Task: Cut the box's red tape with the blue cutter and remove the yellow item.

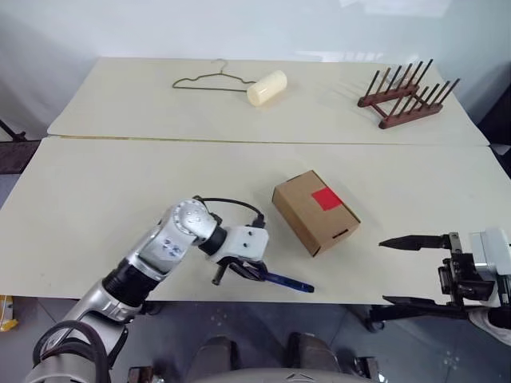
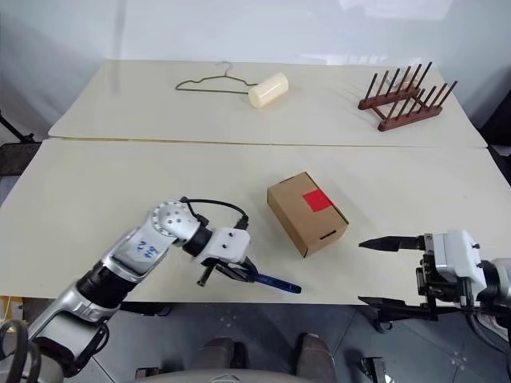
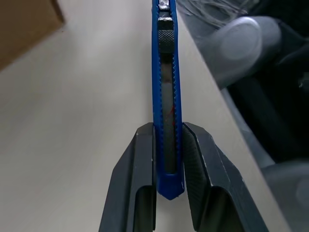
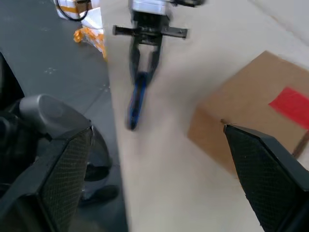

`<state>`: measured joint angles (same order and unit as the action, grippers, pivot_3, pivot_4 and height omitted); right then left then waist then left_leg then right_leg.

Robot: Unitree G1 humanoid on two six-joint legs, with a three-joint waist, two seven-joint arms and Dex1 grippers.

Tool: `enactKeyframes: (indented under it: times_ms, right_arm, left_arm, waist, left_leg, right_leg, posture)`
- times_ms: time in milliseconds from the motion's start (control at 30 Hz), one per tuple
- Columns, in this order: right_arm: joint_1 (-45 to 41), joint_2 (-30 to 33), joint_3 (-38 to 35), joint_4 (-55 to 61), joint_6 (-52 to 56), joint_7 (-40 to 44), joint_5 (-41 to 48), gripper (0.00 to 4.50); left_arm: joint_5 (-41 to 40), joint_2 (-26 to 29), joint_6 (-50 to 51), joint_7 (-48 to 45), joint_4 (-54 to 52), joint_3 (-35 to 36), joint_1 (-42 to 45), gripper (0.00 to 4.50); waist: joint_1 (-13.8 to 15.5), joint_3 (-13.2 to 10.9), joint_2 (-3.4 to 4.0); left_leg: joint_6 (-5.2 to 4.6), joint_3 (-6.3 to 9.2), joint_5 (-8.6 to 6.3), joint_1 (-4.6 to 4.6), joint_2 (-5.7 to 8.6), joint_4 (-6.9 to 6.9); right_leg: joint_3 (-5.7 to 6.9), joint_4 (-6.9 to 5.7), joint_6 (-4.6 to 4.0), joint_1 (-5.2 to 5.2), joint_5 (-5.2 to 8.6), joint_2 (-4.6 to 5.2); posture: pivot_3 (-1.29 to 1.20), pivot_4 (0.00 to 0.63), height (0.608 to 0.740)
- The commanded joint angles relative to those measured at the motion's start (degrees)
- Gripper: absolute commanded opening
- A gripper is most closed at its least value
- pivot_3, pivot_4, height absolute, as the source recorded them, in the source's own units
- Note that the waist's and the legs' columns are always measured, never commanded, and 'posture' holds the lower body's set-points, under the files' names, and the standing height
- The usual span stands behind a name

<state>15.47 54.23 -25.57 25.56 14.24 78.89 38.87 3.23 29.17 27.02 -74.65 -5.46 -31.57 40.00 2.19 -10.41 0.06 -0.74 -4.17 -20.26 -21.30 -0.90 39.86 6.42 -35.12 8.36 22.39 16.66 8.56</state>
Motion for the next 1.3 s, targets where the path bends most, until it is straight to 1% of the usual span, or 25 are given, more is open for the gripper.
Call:
enactKeyframes:
  times_ms: [33,100,267,333,367,433,467,600,767,1100,1300]
  right_arm:
    - [0.76,-0.60,4.75,7.79,3.41,-5.93,-1.80,4.11]
    - [-0.01,-1.01,6.96,8.87,3.43,-8.44,-3.91,3.59]
    - [-1.77,-1.75,12.62,8.79,3.31,-14.06,-10.32,1.89]
    - [-3.81,-2.27,16.37,6.96,2.95,-16.27,-13.88,1.14]
    - [-5.13,-2.69,18.11,5.83,2.45,-16.96,-15.31,0.84]
    - [-6.79,-2.48,20.28,4.00,2.95,-18.05,-17.77,0.14]
    - [-7.34,-2.10,21.24,3.07,3.11,-18.09,-18.87,0.02]
    - [-11.64,-3.13,25.15,-2.26,1.45,-18.16,-22.09,0.02]
    - [-16.22,-5.26,28.39,-6.00,0.42,-17.86,-23.09,0.02]
    - [-18.58,-6.37,30.12,-8.77,-0.17,-17.17,-24.02,0.02]
    - [-20.65,-7.93,30.40,-7.72,1.93,-16.32,-21.53,0.02]
  left_arm:
    - [3.88,-2.79,7.20,4.04,-0.08,-3.60,1.92,0.46]
    - [4.48,-2.85,11.66,4.63,-2.51,-4.68,1.57,0.46]
    - [8.09,-1.29,16.72,7.51,-5.94,-8.32,1.51,0.46]
    - [7.73,-1.89,20.99,9.09,-8.65,-8.72,0.39,0.46]
    - [7.38,-2.02,23.00,9.57,-9.98,-8.99,-0.13,0.46]
    - [6.88,-2.21,25.37,10.62,-11.64,-9.25,-0.41,0.46]
    - [6.94,-2.29,26.31,11.39,-12.10,-9.41,-0.24,0.46]
    - [6.35,-2.95,29.22,13.30,-12.65,-10.30,1.28,0.46]
    - [5.46,-2.55,31.02,13.83,-13.32,-11.43,2.05,0.46]
    - [3.60,-1.12,32.35,14.69,-14.59,-11.65,2.20,0.46]
    - [2.54,-0.37,32.58,14.93,-15.22,-12.12,2.28,0.46]
  waist:
    - [0.21,-0.01,-0.02]
    - [0.28,-0.01,-0.02]
    - [0.64,0.03,-0.07]
    - [0.64,0.04,-0.10]
    - [0.60,0.04,-0.10]
    - [0.53,0.05,-0.10]
    - [0.66,0.05,-0.10]
    - [0.68,0.05,-0.10]
    - [0.68,0.09,-0.08]
    - [-0.58,0.15,-0.18]
    - [-0.84,0.16,-0.19]
  left_leg:
    - [-0.02,0.01,-0.01,-0.03,0.01,0.09]
    - [-0.10,0.13,-0.05,-0.02,0.03,0.19]
    - [-0.17,0.40,-0.07,0.07,0.05,0.24]
    - [-0.17,0.42,-0.07,0.07,0.05,0.24]
    - [-0.17,0.42,-0.07,0.07,0.04,0.24]
    - [-0.18,0.42,-0.07,0.12,0.04,0.25]
    - [-0.19,0.42,-0.07,0.12,0.06,0.26]
    - [-0.20,0.49,-0.07,0.10,0.07,0.26]
    - [-0.23,0.52,-0.05,0.19,0.08,0.29]
    - [-0.23,0.64,-0.05,0.48,0.04,0.28]
    - [-0.22,0.65,-0.05,0.62,0.02,0.25]
  right_leg:
    - [-0.02,0.03,0.00,-0.03,0.00,0.01]
    - [-0.18,0.09,0.00,-0.07,0.00,0.03]
    - [-0.30,0.14,0.00,-0.17,-0.01,0.02]
    - [-0.30,0.12,-0.01,-0.17,-0.01,0.02]
    - [-0.30,0.13,-0.01,-0.18,-0.01,0.01]
    - [-0.30,0.15,-0.01,-0.24,-0.01,0.01]
    - [-0.31,0.15,-0.02,-0.25,-0.01,0.02]
    - [-0.30,0.18,-0.01,-0.28,-0.01,0.02]
    - [-0.30,0.23,-0.02,-0.41,-0.01,0.01]
    - [-0.30,0.29,-0.03,-0.76,-0.01,0.01]
    - [-0.32,0.38,-0.04,-0.83,-0.01,0.01]
  posture:
    - [0.00,0.150,0.740]
    - [0.00,0.150,0.740]
    - [0.00,0.150,0.740]
    - [0.00,0.150,0.740]
    - [0.00,0.150,0.740]
    - [0.00,0.150,0.740]
    - [0.00,0.150,0.740]
    - [0.00,0.150,0.740]
    - [0.00,0.150,0.740]
    - [0.00,0.150,0.740]
    - [0.00,0.150,0.740]
